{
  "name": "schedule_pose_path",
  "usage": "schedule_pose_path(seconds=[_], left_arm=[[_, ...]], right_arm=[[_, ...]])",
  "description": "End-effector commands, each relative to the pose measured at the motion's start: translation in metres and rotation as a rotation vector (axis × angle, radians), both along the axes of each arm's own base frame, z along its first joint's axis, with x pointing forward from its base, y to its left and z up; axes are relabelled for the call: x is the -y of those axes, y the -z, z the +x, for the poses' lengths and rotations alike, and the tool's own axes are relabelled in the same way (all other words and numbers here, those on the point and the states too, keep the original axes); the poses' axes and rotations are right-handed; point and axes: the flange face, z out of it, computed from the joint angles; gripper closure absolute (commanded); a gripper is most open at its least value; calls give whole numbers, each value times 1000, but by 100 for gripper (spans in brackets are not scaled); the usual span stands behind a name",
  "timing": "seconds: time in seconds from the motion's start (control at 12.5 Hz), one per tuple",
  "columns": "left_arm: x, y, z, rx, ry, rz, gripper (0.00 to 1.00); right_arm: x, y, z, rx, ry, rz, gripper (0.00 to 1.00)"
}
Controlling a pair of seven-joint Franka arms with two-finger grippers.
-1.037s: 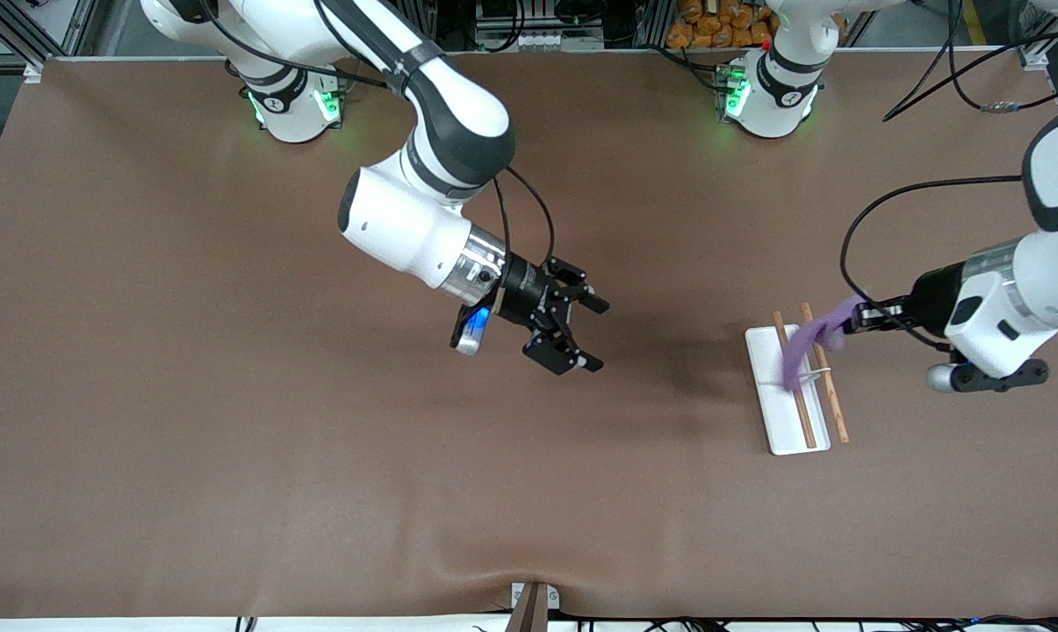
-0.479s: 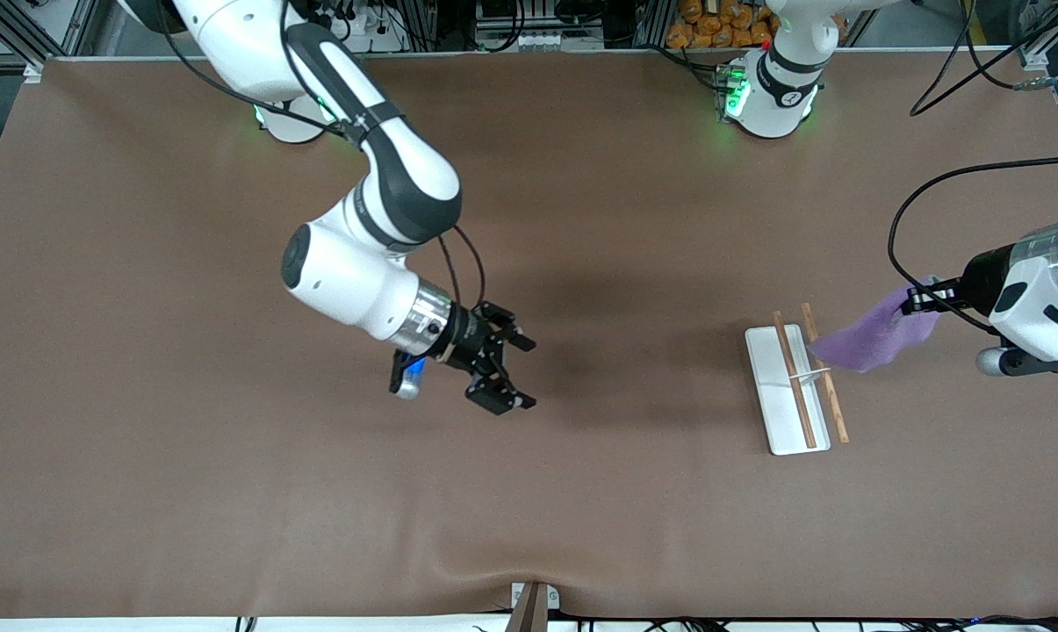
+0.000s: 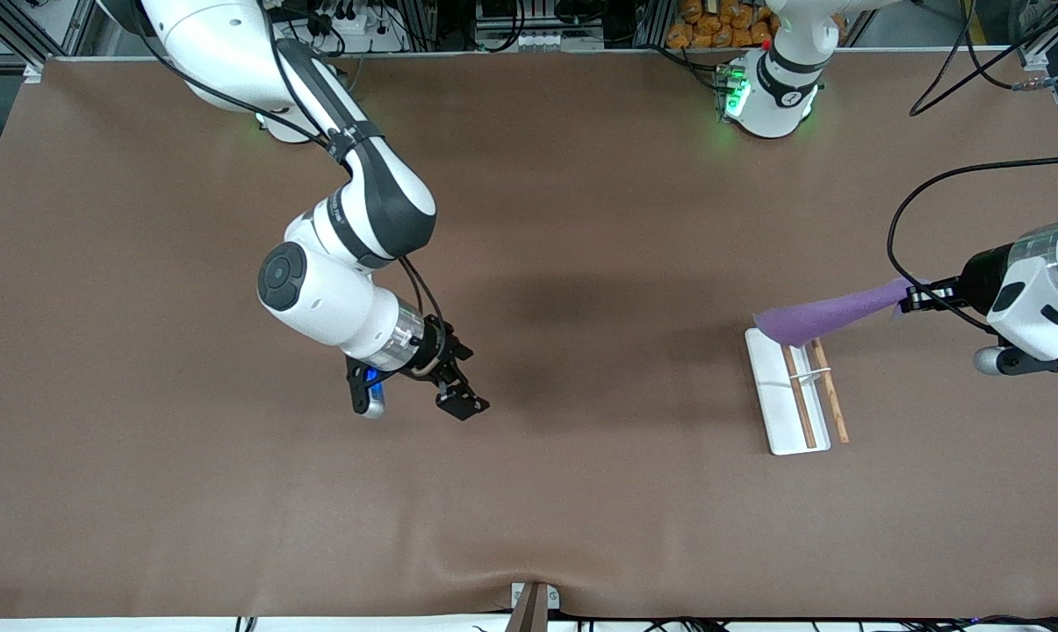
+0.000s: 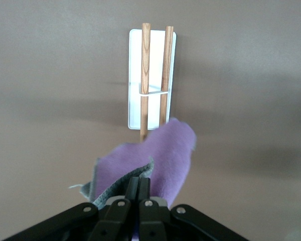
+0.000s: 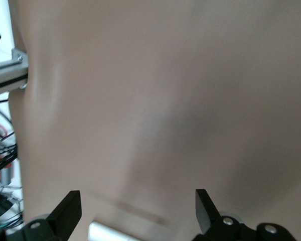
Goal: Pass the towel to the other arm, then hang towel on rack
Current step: 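Move the towel with the left gripper while the right gripper withdraws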
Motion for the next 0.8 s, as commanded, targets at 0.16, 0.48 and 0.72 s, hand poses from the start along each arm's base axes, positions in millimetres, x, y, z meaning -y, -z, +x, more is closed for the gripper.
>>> schedule_pose_path(seconds=[0.16,0.48,0.72], left_arm=[[-3,-3,-5,-4,12,49,100],[-3,-3,-5,-4,12,49,100],[-4,-3,-5,-5,11,49,100]], right_arm=[[64,-24,14,-14,-101,-74,0],[116,-31,19,-43,-216,-154,0],[156,-43,18,-22,-391,-279,0]])
